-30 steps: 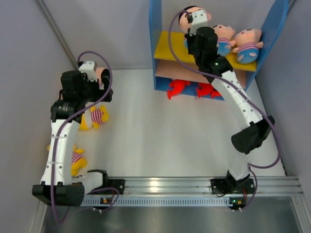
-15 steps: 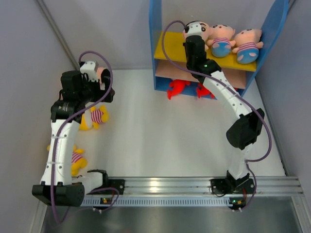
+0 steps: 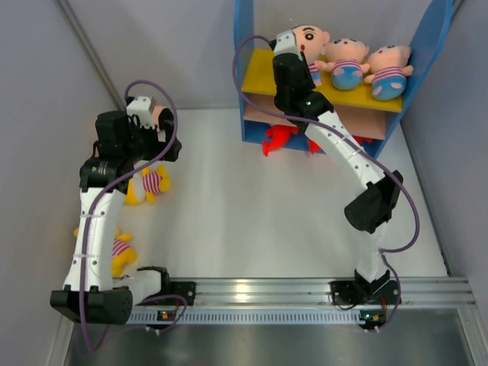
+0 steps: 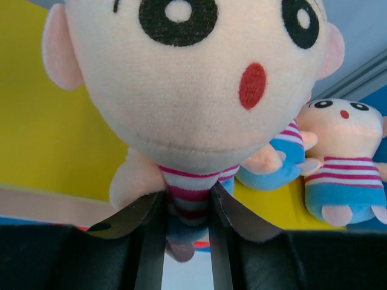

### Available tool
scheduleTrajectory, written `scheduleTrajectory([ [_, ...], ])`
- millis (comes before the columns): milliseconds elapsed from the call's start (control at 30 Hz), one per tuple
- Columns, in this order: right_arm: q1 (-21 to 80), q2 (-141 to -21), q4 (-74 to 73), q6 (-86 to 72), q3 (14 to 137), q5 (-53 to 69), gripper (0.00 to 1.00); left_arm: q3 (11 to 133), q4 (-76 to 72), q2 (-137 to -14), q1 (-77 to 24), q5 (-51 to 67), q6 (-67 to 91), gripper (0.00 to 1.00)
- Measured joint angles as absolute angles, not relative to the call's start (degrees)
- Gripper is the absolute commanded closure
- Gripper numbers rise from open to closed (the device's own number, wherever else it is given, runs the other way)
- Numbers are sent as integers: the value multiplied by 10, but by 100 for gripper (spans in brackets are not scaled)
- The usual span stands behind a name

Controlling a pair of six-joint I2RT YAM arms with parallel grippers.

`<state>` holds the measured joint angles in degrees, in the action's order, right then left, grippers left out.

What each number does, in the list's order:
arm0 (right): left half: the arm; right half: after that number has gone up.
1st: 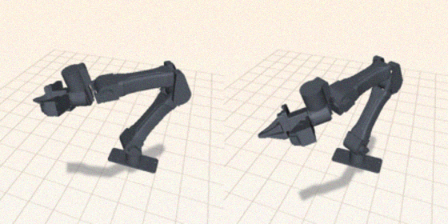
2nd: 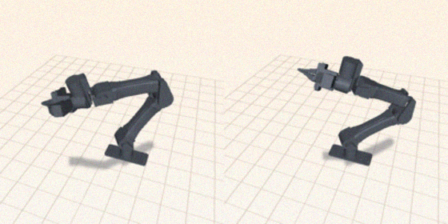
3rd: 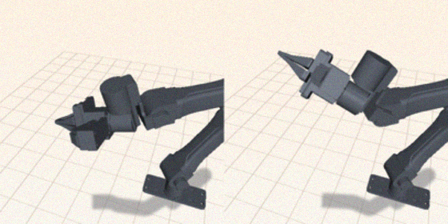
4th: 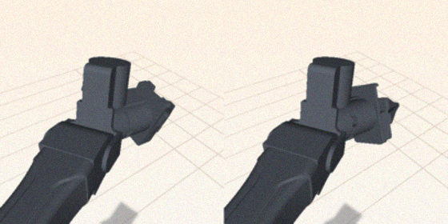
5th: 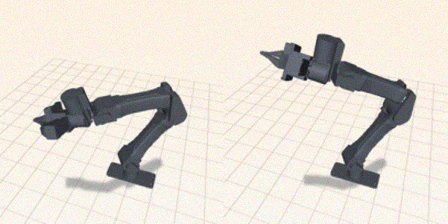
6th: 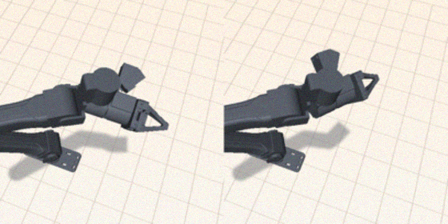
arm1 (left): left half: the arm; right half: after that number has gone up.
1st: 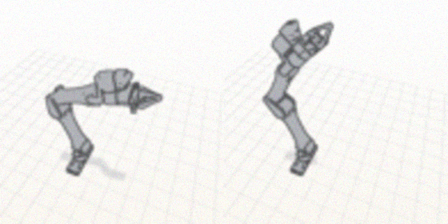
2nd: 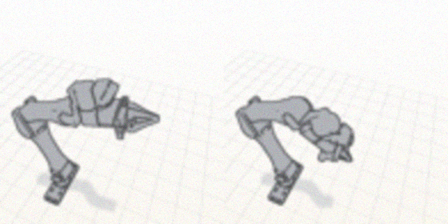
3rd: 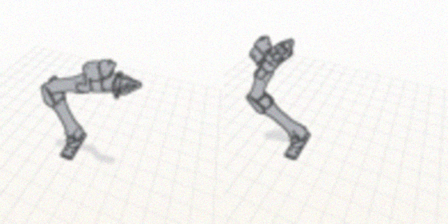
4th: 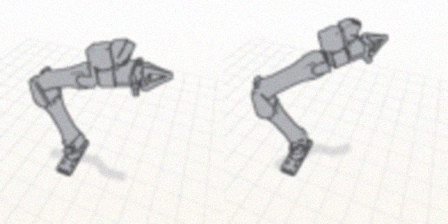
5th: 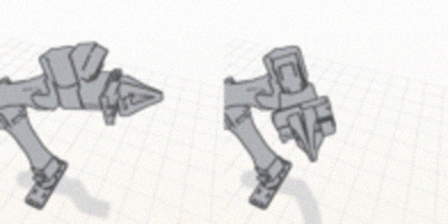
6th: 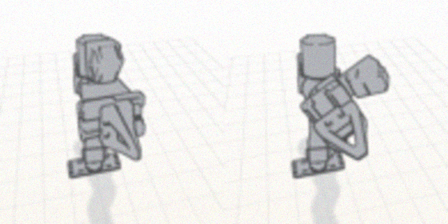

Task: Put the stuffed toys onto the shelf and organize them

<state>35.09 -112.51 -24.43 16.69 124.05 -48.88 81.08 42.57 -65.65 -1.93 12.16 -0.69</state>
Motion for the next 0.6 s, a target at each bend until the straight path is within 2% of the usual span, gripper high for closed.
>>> scheduleTrajectory([
  [133, 343, -1176, -244, 196, 1299, -496, 58, 811, 426, -656, -19, 122, -8, 1],
  [300, 336, -1226, -242, 225, 1319, -481, 55, 811, 426, -650, -19, 121, -10, 1],
  [433, 335, -1235, -233, 236, 1325, -452, 33, 811, 426, -649, -19, 122, -12, 1],
  [533, 337, -1234, -230, 239, 1325, -429, 23, 811, 426, -649, -19, 122, -12, 1],
  [600, 339, -1232, -230, 241, 1323, -407, 20, 811, 426, -649, -19, 125, -12, 1],
])
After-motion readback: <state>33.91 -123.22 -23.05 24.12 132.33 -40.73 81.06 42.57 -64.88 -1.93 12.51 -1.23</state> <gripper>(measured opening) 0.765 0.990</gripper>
